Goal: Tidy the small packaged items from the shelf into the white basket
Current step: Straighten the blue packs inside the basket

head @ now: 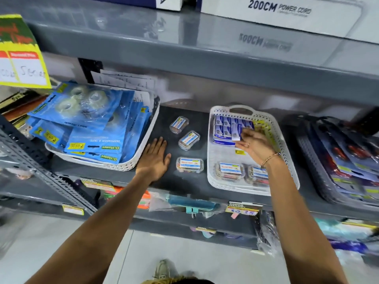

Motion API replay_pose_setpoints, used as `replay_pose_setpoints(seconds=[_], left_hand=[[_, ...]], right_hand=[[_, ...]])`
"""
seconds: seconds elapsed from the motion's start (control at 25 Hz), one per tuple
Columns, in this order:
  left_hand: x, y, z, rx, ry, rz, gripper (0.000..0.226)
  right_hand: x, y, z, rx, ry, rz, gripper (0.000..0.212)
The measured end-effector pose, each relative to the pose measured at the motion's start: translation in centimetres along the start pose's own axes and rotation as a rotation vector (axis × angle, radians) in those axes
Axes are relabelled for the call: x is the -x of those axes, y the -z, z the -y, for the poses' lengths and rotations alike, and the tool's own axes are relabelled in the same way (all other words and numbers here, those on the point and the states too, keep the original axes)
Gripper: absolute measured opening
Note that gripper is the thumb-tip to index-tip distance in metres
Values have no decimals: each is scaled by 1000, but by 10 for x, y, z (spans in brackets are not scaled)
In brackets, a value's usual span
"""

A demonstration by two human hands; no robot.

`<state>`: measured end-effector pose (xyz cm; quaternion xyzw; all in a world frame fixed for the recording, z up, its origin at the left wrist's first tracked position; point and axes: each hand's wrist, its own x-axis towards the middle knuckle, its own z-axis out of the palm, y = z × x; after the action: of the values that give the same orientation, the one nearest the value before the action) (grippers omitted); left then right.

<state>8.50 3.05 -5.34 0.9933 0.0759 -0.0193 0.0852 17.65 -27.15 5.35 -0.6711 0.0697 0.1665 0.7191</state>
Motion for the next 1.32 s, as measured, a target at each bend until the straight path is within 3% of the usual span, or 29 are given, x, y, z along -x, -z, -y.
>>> replay_pose_setpoints(seconds=[0.12, 0.32, 0.52, 0.68, 0.88, 1.32], left_hand=[[1, 1, 1, -17, 3, 9, 61], [0, 2, 1, -35, 0, 32, 60], [0, 0, 0, -48, 11, 35, 59], [0, 1, -2, -41, 16, 31, 59], [2, 0, -1, -25, 15, 16, 59], [3, 1, -1, -16, 9, 11, 60]], right_hand=[[7, 21, -12, -44, -31, -35, 36], [12, 36, -19, -80, 7, -94, 36], [1, 35, -16, 64, 60, -329, 32], [-16, 35, -3, 187, 41, -462, 9], [-23, 28, 3, 489, 81, -583, 26], [-36, 22, -4, 780, 74, -564, 34]])
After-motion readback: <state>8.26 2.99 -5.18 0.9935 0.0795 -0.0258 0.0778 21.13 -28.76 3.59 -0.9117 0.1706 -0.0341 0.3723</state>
